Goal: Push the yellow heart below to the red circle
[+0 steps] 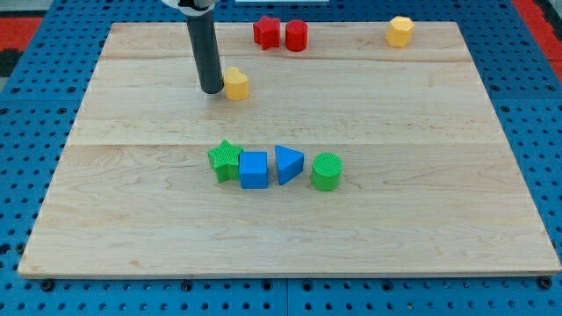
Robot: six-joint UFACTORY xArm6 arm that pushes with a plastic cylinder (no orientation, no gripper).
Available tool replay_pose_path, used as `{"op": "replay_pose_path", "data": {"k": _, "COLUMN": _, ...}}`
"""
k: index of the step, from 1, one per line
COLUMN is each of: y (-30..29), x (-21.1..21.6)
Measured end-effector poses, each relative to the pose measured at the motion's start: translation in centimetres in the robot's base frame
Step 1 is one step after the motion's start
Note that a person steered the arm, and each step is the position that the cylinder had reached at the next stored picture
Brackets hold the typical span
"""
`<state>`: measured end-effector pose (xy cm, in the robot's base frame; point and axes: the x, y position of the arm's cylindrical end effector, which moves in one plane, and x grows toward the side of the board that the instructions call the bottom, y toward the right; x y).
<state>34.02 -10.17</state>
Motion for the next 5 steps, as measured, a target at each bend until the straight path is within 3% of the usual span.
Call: {"op": "replay_pose_path", "data": {"k": 5, "y": 8.4, "x": -1.3}}
